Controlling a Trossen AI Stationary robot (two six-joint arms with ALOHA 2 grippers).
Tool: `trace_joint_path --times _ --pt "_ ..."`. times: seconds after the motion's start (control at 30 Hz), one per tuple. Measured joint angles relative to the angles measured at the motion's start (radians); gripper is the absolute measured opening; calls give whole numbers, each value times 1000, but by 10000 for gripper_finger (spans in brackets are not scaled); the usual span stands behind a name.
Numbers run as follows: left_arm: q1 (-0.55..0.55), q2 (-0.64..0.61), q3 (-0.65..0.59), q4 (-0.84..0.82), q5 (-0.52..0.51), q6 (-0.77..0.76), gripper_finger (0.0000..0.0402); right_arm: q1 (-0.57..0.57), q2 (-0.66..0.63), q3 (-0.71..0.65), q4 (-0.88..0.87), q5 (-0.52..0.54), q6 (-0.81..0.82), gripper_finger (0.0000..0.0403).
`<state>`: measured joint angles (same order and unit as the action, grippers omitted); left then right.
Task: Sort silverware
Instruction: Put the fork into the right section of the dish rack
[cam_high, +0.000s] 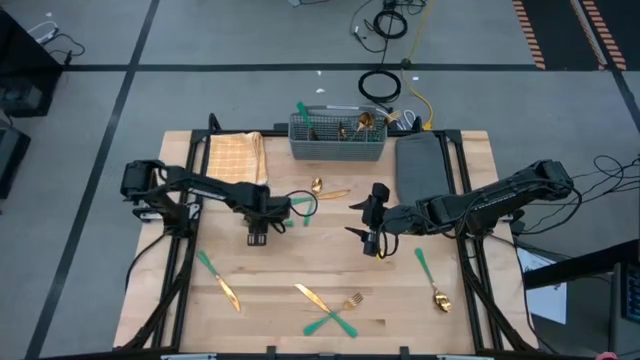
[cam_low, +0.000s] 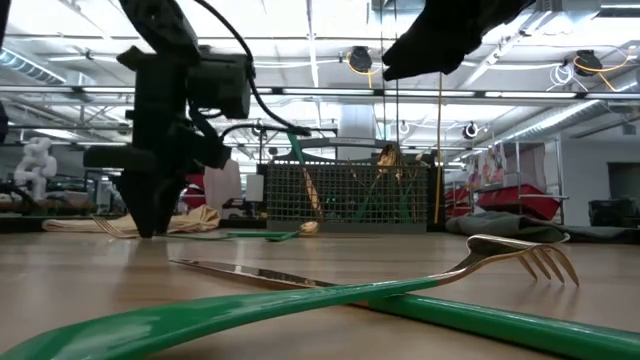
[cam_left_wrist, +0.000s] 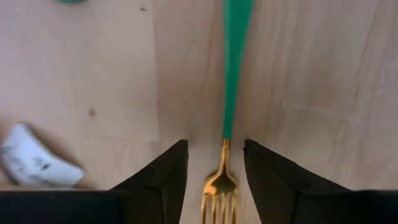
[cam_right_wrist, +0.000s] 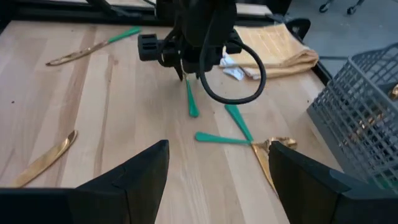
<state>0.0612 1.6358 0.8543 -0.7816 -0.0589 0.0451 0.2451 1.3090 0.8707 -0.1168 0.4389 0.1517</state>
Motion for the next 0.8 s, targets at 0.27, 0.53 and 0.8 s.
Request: trace_joint_path --times 0.27,0.53,0.8 --pt "43 43 -76 126 46 17 110 16 0 0 -42 0 79 263" --pt "51 2 -76 109 30 -1 6 74 0 0 -26 -3 99 263" --pt "27 -67 51 -16 -44 -37 2 98 0 0 -14 4 114 263"
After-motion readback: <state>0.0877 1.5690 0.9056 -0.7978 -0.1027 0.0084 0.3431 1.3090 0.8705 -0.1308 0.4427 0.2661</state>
